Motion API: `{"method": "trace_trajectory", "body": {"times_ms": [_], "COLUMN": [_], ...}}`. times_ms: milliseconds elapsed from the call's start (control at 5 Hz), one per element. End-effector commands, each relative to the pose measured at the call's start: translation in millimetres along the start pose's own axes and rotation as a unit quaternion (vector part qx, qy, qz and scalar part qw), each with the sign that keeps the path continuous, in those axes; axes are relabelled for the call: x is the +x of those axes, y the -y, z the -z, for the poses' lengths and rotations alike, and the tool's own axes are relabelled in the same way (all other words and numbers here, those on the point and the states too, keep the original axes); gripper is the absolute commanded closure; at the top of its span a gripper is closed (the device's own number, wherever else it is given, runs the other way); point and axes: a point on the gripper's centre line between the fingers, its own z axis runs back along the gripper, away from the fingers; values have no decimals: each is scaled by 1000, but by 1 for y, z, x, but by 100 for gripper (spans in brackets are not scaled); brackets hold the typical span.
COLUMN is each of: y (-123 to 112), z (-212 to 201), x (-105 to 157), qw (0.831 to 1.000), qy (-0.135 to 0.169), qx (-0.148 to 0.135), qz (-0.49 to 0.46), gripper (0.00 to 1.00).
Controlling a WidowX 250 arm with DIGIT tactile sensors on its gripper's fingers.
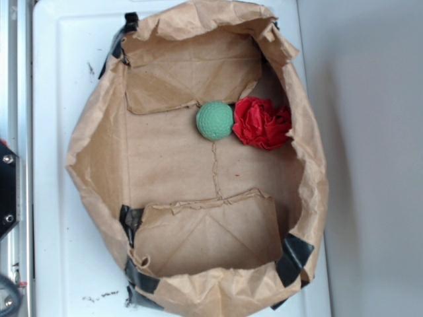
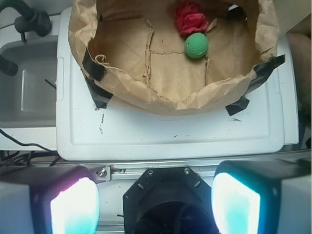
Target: Grab the red paper.
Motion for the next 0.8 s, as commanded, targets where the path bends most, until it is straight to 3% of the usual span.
{"method": "trace_trajectory", "body": {"times_ms": [0,200,400,600], "y": [0,-8,-12,-16], "z": [0,45,69,88], "x": [0,46,88,124], "qw": [1000,998,996,994], "qy": [0,-4,23,47], "qx": [0,60,86,92], "qz": [0,-10,-4,38], "gripper": [0,0,0,0]}}
